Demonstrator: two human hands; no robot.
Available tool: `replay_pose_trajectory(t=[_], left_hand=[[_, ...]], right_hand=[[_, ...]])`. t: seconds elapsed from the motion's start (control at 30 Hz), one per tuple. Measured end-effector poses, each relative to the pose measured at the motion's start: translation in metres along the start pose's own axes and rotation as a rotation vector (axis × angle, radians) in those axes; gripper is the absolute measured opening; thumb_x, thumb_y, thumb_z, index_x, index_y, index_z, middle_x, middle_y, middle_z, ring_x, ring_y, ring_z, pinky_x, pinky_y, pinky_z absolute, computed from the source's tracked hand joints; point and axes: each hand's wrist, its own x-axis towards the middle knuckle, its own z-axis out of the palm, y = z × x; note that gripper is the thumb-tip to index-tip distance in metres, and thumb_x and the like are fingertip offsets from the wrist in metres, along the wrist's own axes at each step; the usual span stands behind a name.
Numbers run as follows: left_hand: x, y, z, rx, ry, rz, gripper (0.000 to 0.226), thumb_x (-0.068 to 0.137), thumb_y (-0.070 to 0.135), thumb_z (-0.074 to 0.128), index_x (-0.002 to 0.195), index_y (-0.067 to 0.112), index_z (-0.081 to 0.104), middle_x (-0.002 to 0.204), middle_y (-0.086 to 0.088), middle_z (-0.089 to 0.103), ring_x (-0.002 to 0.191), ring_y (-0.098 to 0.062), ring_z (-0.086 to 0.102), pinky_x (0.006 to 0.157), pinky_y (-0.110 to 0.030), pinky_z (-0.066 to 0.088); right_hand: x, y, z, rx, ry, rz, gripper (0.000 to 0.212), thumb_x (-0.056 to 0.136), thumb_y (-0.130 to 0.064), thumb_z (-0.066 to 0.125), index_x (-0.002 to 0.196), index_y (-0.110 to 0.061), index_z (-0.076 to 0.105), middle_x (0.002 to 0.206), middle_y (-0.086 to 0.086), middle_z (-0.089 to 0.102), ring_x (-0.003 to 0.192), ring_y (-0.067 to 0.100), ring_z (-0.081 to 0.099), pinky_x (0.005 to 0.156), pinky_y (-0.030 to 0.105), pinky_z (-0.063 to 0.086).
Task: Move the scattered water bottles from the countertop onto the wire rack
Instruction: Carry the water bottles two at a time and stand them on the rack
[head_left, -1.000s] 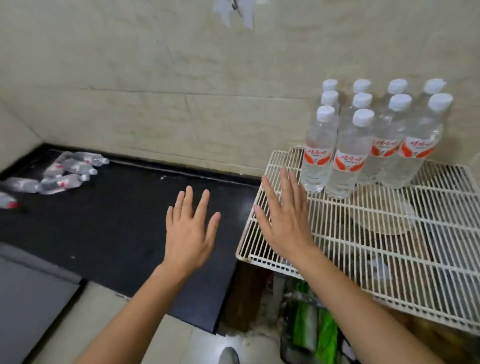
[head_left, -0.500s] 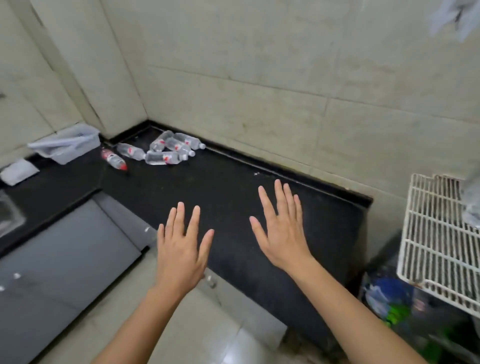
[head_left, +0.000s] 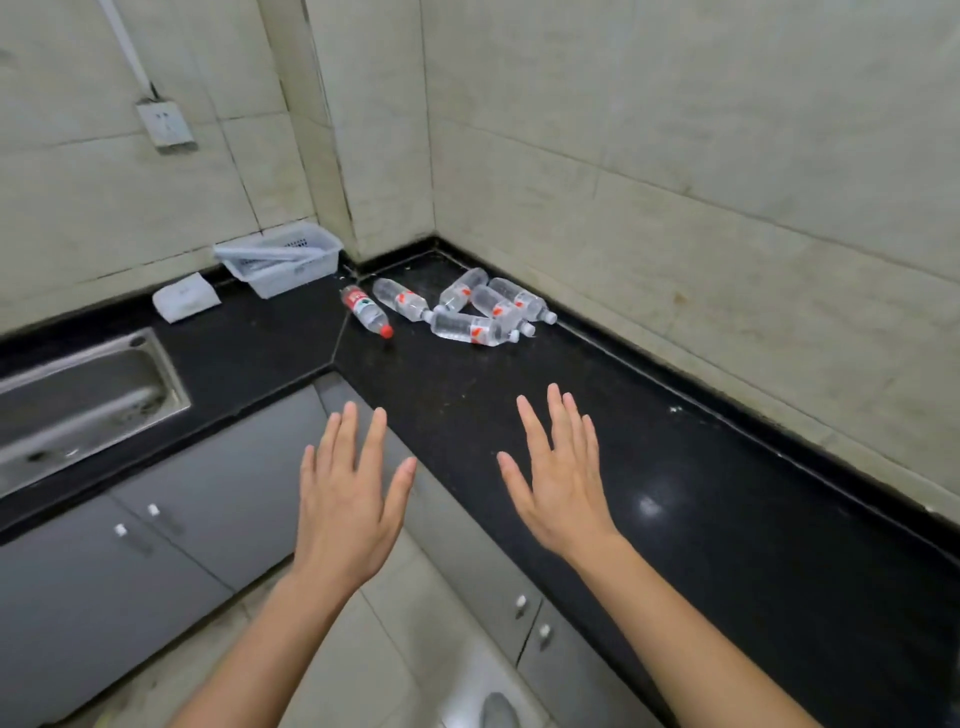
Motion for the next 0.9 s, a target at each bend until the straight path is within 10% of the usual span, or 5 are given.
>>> replay_pose_trajectory(t=[0.4, 0.57, 0.9], left_hand=[[0.235, -0.095, 0.064, 0.087, -0.111, 0.020, 0.075, 0.097, 0.062, 0.017, 0.157, 0.019, 0.027, 0.165, -0.012, 0.019, 0.153, -0.029, 0.016, 0.121, -0.052, 0.022], [0.343, -0.122, 0.074, 0.146, -0.148, 0.065, 0.072, 0.097, 0.059, 0.021, 0.155, 0.017, 0.031, 0.163, -0.015, 0.025, 0.150, -0.033, 0.024, 0.117, -0.054, 0.027], [0.503, -0.182, 0.177, 0.213, -0.403, 0.286, 0.065, 0.087, 0.038, 0.070, 0.142, 0.009, 0.051, 0.151, -0.022, 0.043, 0.140, -0.041, 0.042, 0.104, -0.063, 0.041]], right_hand=[[0.206, -0.004, 0.139, 0.092, -0.135, 0.139, 0.068, 0.105, -0.048, 0.038, 0.162, -0.022, 0.013, 0.169, 0.015, 0.000, 0.157, 0.030, -0.002, 0.127, 0.049, 0.007], [0.305, -0.002, 0.165, 0.071, -0.195, 0.200, 0.067, 0.104, -0.048, 0.042, 0.160, -0.018, 0.023, 0.165, 0.016, 0.023, 0.154, 0.031, 0.021, 0.121, 0.049, 0.029], [0.407, 0.024, 0.221, 0.146, -0.386, 0.615, 0.066, 0.102, -0.049, 0.044, 0.157, -0.020, 0.022, 0.149, 0.009, 0.046, 0.128, 0.032, 0.053, 0.096, 0.047, 0.048]])
